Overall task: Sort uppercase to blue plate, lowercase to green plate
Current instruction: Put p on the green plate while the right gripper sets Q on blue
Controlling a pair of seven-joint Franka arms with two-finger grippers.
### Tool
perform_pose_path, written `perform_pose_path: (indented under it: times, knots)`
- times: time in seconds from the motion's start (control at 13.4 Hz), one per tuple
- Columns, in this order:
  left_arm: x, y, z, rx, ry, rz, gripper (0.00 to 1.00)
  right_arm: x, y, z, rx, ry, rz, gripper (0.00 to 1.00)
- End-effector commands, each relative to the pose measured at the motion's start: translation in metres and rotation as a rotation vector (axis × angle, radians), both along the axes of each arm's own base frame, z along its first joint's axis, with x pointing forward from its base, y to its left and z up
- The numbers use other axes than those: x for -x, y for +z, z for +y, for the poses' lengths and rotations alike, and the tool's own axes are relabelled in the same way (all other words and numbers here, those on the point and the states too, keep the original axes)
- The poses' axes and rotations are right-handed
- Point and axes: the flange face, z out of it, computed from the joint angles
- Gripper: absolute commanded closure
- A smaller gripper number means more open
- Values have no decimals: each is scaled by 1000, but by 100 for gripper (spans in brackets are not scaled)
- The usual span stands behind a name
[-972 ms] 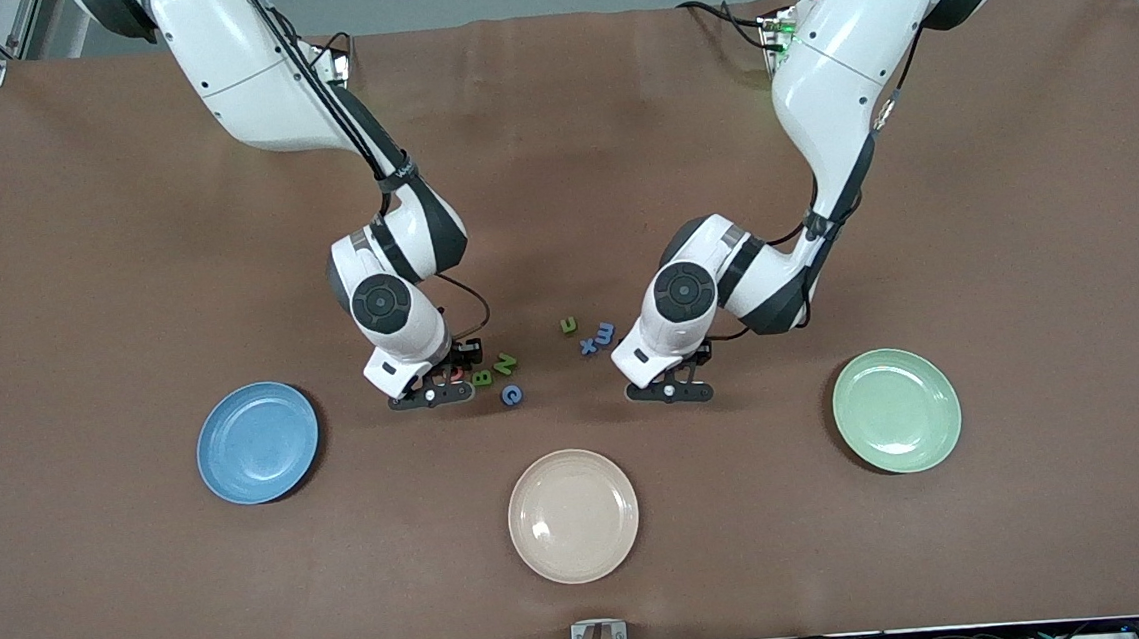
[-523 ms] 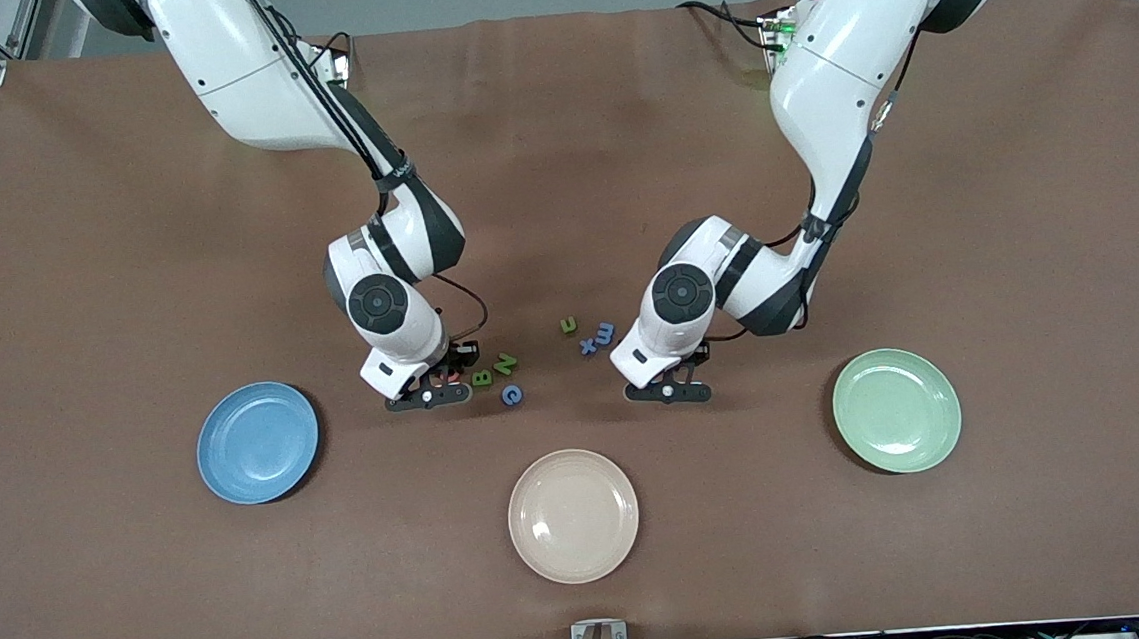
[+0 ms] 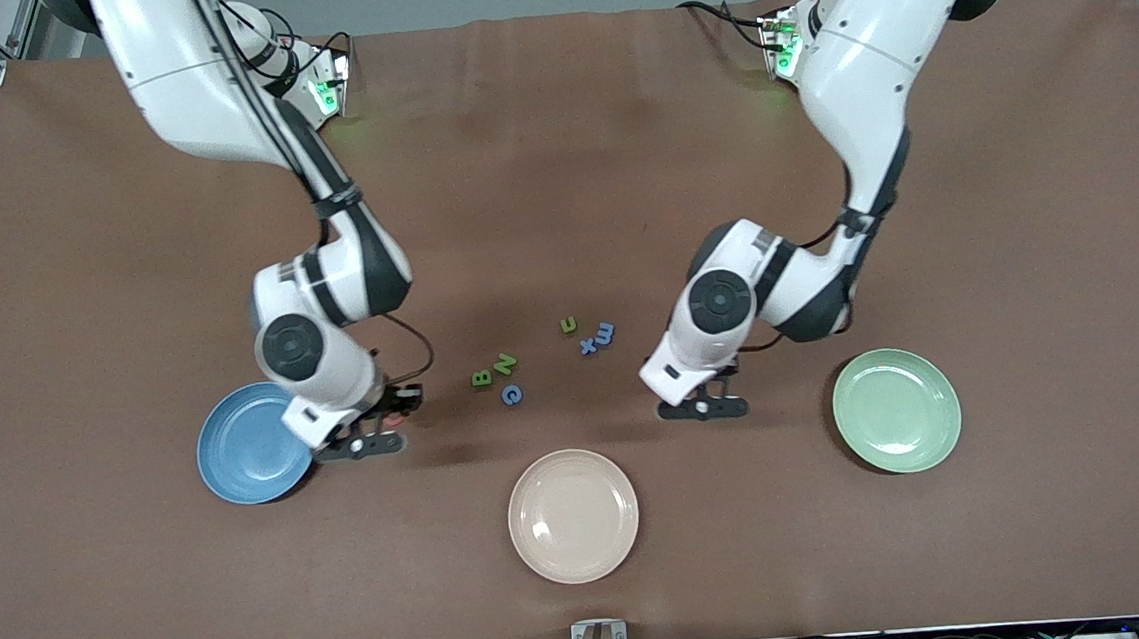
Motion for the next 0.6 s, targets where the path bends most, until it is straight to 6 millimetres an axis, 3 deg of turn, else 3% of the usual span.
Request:
perform_pose_path:
  times: [0.0, 0.15, 0.22, 0.45, 0.52]
  knots:
    - [-18, 53, 65, -47, -42, 16, 99, -19, 17, -83, -5, 106, 11, 95]
    - [-35, 63, 120, -48, -84, 25, 99, -26, 18, -145, -9, 183, 12, 94]
    - [-40, 58, 143, -51, -94, 43, 99, -27, 15, -168, -10, 209, 18, 93]
    - [-52, 26, 236, -97, -34, 87, 99, -25, 4, -214, -16, 246, 33, 85]
    - [-52, 8, 247, -100, -25, 110, 98, -22, -3, -218, -18, 252, 47, 78]
